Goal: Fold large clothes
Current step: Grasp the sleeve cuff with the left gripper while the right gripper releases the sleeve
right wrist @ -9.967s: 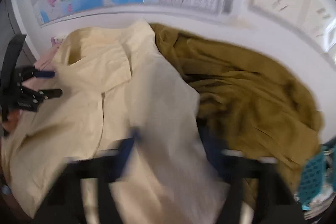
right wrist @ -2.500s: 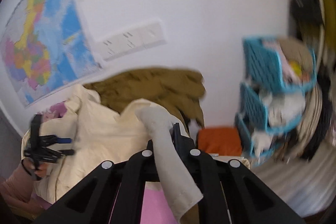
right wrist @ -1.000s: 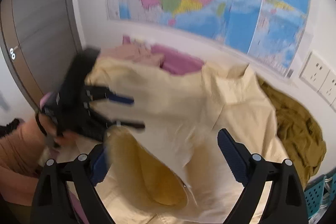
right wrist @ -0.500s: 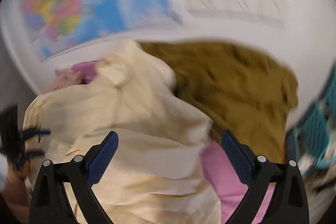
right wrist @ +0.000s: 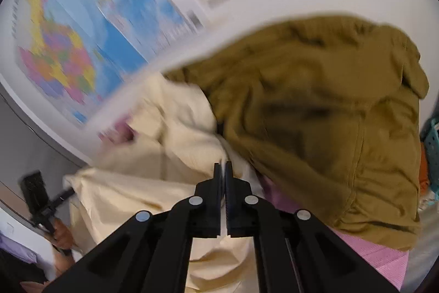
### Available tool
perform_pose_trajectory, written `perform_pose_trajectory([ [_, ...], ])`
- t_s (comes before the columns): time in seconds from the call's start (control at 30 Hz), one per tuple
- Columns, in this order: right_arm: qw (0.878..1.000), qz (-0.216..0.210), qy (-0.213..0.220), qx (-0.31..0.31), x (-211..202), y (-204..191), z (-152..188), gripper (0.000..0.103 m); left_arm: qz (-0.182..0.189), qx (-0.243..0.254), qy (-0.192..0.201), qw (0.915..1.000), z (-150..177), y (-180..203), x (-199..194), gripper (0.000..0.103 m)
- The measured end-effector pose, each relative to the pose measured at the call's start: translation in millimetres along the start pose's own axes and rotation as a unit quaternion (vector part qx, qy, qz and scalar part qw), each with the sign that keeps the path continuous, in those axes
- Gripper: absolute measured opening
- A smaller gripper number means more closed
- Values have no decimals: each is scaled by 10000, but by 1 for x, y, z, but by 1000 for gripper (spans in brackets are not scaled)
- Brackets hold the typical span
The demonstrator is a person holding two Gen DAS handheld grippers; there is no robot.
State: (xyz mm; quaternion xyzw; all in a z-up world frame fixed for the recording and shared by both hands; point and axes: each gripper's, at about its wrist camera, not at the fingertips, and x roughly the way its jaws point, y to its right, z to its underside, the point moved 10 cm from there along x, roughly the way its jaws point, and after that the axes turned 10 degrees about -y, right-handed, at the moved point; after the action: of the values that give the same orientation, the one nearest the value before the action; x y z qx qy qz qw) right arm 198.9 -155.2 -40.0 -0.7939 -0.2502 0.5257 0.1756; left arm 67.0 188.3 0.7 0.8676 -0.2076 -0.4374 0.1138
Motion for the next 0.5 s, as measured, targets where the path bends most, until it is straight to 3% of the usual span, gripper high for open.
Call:
perform_pose_trajectory([
  [0.1, 9990, -128, 420, 29, -19, -8, -16, 0, -580, -7, -476, 9972, 15, -17, 26, 15],
  [0.17, 9987, 16, 487, -150, -24, -11, -21, 3, -886, -186, -1010, 9908, 28, -34, 51, 34],
  [0.23, 9991, 209, 219, -313, -19, -10, -21, 22, -802, -281, -1241, 9886, 38, -42, 68, 40],
  [0.27, 9990, 208, 18, -384, -12, -11, -17, 56, -893, -265, -1276, 9874, 39, -47, 72, 51],
  [0.3, 9980, 320, -172, -511, -3, -12, -11, 69, -867, -246, -1265, 9879, 37, -47, 74, 58],
  [0.37, 9940, 655, -402, -782, 11, -9, 0, 73, -637, -206, -1229, 9902, 35, -41, 74, 77],
  [0.43, 9894, 963, -623, -889, 27, 0, 13, 73, -589, -98, -1239, 9905, 33, -38, 74, 81],
  [0.5, 9900, 848, -862, -727, 46, 9, 20, 69, -629, -51, -1371, 9885, 33, -38, 82, 81],
])
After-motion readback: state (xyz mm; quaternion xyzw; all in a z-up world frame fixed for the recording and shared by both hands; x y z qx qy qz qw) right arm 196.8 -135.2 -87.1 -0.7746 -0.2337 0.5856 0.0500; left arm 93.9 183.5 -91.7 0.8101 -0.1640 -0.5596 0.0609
